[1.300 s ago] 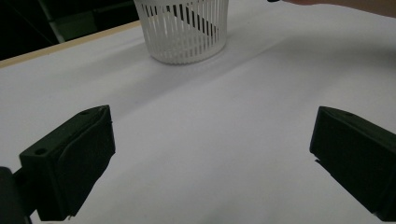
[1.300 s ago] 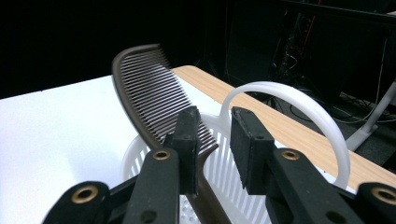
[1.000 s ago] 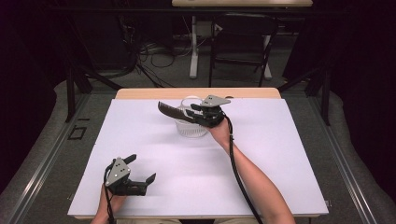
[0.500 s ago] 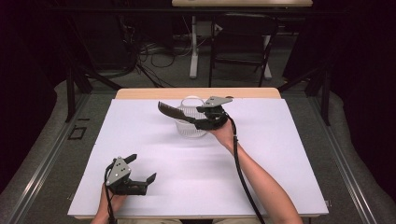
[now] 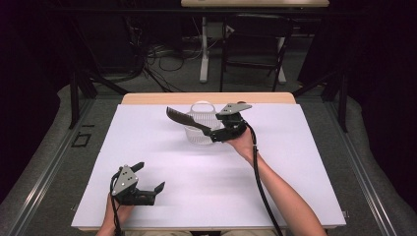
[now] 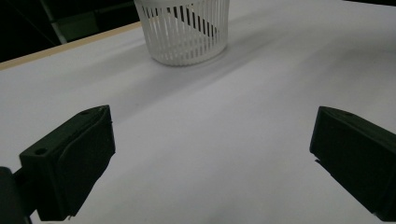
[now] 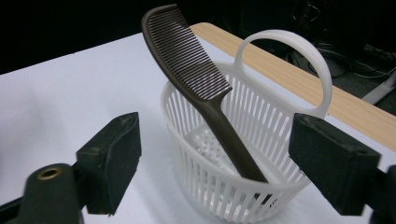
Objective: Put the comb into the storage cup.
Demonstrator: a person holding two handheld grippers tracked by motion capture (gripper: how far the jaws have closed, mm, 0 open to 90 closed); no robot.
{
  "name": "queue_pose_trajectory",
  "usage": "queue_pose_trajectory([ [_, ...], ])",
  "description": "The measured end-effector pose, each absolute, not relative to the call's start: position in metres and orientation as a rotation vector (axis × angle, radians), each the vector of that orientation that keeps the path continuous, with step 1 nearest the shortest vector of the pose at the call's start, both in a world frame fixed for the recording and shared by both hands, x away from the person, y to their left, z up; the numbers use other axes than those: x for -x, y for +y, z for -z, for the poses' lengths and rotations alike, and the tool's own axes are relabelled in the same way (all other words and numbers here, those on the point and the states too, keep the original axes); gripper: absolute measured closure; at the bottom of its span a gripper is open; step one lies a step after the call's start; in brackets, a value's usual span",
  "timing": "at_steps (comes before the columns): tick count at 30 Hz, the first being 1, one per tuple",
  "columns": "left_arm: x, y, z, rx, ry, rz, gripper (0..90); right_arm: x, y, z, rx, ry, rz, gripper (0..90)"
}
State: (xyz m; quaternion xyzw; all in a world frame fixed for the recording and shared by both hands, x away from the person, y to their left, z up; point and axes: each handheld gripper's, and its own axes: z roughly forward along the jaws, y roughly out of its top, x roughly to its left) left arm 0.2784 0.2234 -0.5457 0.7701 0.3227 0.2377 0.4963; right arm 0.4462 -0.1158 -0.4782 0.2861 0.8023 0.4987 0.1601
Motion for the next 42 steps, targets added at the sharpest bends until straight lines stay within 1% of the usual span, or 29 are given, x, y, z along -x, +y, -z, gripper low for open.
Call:
queue_pose_trajectory([
  [7,-0.282,0.220,0.547,-1.874,0.777,-0.564,0.2,-0.436,-0.126,0.478,-0.820,2.304,-1.426,12.7],
  [23,-0.275,0.226,0.547,-1.868,0.784,-0.570,0.2,-0.413,-0.151,0.488,-0.830,2.349,-1.361,5.9],
  [31,-0.275,0.227,0.547,-1.867,0.781,-0.570,0.2,-0.399,-0.158,0.488,-0.807,2.352,-1.350,5.0],
  [42,-0.274,0.229,0.547,-1.871,0.787,-0.575,0.2,-0.389,-0.168,0.493,-0.827,2.363,-1.335,3.7],
])
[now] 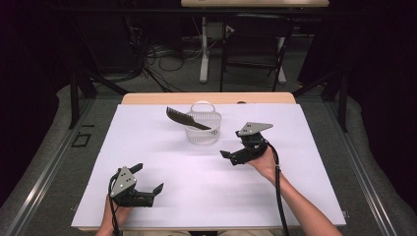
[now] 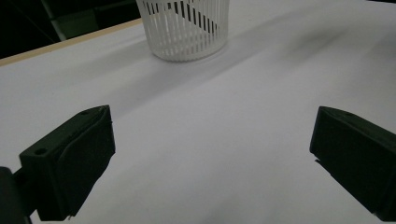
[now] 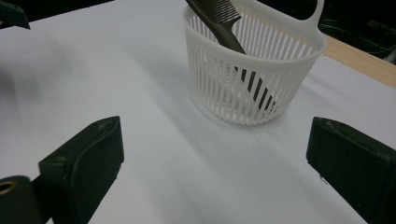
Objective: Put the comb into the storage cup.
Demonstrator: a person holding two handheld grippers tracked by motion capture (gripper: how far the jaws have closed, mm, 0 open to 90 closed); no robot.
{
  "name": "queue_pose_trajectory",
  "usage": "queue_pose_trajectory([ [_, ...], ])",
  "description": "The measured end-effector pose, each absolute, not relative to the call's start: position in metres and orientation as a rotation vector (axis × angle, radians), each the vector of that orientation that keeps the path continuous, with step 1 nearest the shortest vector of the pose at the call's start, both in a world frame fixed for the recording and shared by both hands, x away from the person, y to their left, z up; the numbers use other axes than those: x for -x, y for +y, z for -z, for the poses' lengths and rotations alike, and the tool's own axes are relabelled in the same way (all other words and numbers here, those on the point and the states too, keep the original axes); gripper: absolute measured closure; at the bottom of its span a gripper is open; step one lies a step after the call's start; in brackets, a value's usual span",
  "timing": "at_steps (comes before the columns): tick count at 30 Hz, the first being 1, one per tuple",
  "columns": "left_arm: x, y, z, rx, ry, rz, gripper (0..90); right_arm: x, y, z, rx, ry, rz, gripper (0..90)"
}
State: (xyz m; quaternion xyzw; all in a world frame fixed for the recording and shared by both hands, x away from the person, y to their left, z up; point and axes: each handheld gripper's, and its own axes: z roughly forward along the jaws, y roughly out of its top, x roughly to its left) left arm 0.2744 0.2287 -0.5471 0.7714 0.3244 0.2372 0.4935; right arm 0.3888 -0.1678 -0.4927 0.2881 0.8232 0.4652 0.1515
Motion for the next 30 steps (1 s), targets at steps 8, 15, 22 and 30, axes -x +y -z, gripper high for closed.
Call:
queue_pose_trajectory([
  [8,-0.274,0.230,0.547,-1.871,0.789,-0.580,0.2,-0.382,-0.171,0.492,-0.825,2.371,-1.329,3.4],
  [15,-0.273,0.230,0.546,-1.866,0.787,-0.582,0.2,-0.373,-0.176,0.491,-0.837,2.372,-1.331,3.2],
  [22,-0.272,0.230,0.547,-1.867,0.790,-0.582,0.2,-0.365,-0.184,0.492,-0.855,2.365,-1.324,3.0],
  [30,-0.272,0.230,0.546,-1.869,0.790,-0.579,0.2,-0.356,-0.193,0.492,-0.863,2.356,-1.323,2.6],
])
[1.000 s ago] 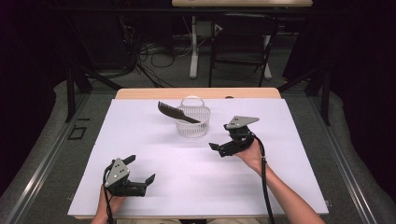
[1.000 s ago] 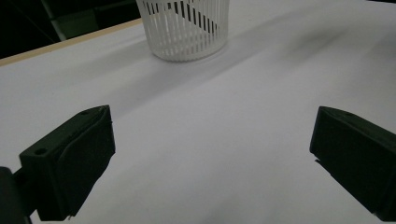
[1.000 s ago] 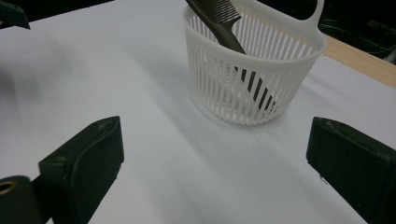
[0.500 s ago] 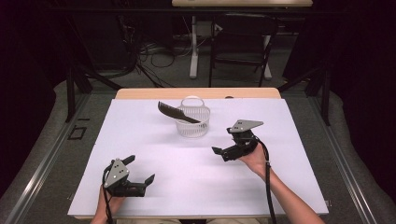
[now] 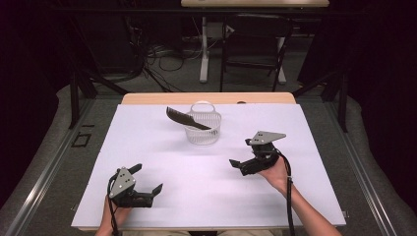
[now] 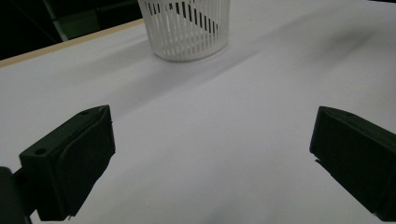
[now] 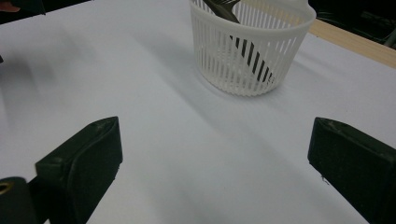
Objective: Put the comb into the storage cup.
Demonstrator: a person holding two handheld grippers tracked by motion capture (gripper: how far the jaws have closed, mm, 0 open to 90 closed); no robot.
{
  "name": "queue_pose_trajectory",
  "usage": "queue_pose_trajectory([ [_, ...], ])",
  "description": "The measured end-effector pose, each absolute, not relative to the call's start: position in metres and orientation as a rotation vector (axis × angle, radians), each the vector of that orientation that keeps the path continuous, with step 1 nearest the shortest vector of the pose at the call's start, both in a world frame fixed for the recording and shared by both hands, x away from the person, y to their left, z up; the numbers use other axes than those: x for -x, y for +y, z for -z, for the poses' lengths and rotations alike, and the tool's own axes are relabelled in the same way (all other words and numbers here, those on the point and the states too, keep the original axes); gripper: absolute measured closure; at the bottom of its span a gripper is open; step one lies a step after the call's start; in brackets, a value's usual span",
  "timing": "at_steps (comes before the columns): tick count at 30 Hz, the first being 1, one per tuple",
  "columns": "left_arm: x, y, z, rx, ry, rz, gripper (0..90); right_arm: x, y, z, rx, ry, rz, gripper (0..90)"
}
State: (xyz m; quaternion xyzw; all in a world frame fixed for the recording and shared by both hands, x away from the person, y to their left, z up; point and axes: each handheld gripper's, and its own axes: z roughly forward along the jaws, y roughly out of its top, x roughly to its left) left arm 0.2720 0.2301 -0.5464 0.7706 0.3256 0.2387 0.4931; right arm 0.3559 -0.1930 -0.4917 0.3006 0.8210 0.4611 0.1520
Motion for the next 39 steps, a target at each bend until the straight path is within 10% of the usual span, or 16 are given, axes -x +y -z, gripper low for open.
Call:
queue_pose_trajectory([
  [39,-0.272,0.230,0.547,-1.870,0.794,-0.579,0.2,-0.308,-0.240,0.511,-0.881,2.287,-1.315,1.7],
])
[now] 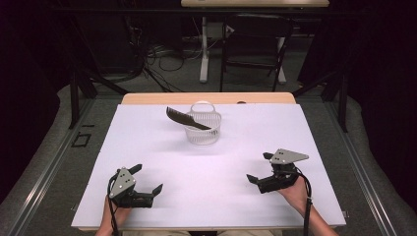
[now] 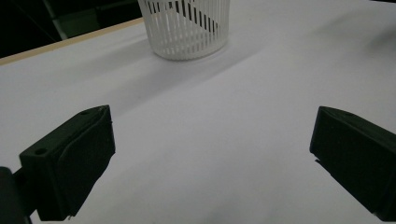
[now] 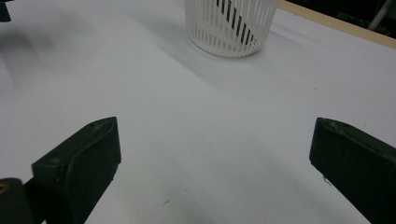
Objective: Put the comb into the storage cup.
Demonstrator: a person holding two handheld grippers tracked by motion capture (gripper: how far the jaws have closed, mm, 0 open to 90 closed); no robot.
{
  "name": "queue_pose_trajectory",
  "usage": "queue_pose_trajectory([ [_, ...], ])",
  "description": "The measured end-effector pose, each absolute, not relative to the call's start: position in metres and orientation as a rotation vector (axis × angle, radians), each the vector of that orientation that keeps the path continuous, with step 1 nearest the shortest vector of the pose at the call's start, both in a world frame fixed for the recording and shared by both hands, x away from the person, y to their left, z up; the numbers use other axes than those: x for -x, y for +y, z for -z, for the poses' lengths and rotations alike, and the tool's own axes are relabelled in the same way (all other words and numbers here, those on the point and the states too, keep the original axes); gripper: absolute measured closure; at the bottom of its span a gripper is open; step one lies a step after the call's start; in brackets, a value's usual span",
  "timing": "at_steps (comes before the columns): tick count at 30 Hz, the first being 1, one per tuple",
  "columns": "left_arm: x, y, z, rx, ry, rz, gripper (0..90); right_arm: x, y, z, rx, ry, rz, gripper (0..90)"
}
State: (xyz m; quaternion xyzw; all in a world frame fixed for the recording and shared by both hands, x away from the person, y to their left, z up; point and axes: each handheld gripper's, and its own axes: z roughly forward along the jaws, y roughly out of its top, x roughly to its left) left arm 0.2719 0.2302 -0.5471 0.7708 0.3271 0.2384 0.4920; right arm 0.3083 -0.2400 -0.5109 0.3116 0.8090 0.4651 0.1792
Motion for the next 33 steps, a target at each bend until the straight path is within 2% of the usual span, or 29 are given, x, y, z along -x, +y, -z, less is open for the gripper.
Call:
queue_pose_trajectory([
  [9,-0.272,0.230,0.547,-1.872,0.795,-0.580,0.2,-0.298,-0.250,0.522,-0.887,2.270,-1.317,1.5],
  [33,-0.271,0.230,0.547,-1.875,0.798,-0.582,0.2,-0.271,-0.267,0.526,-0.882,2.204,-1.335,0.1],
])
